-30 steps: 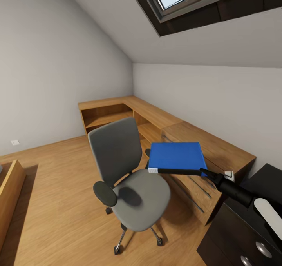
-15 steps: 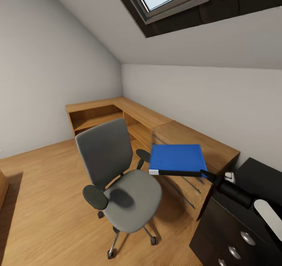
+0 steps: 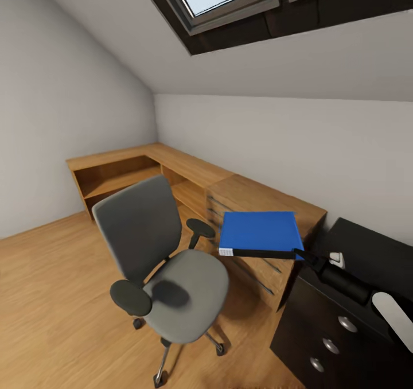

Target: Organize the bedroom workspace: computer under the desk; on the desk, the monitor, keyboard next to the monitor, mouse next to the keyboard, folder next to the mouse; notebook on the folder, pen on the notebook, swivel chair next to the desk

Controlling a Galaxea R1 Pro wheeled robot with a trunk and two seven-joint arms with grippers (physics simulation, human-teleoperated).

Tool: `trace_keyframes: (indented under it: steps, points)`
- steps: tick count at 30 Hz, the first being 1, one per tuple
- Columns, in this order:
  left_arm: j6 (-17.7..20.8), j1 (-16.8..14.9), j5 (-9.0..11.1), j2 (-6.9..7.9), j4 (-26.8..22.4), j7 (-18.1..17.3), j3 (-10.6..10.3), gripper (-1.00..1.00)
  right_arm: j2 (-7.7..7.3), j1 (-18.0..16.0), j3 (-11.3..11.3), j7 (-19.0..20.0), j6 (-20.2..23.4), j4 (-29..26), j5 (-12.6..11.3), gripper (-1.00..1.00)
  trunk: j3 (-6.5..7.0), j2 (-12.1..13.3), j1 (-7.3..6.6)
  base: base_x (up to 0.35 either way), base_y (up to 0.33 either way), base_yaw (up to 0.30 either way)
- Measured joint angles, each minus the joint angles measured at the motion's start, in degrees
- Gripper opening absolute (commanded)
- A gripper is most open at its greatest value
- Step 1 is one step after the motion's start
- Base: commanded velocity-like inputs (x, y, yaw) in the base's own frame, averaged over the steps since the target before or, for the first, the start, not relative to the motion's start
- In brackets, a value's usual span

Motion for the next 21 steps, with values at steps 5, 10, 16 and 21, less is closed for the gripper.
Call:
trace_keyframes:
  steps: [5,10,16,21]
  points:
    - [0.0,0.0,0.0,0.06,0.0,0.0,0.1,1.0,-0.07,0.0,0.0,0.1,0.0,0.0,0.0,-1.0,0.0,0.0,0.0,0.0,0.013,-0.27]
    - [0.0,0.0,-0.1,-0.13,0.0,-0.2,0.0,1.0,-0.09,0.0,0.0,0.1,-1.2,0.4,0.1,-1.0,0.0,0.0,0.0,0.0,0.002,-0.27]
    - [0.1,0.0,-0.2,-0.64,0.3,-0.3,0.0,1.0,-0.17,0.0,-0.3,0.2,-1.8,0.8,0.0,-1.0,0.0,0.0,0.0,0.0,0.0,-0.27]
    - [0.1,0.0,-0.2,-0.71,0.4,-0.3,0.1,1.0,-0.2,0.0,-1.0,0.1,-2.0,0.9,0.1,-1.0,0.0,0.0,0.0,0.0,0.0,-0.269]
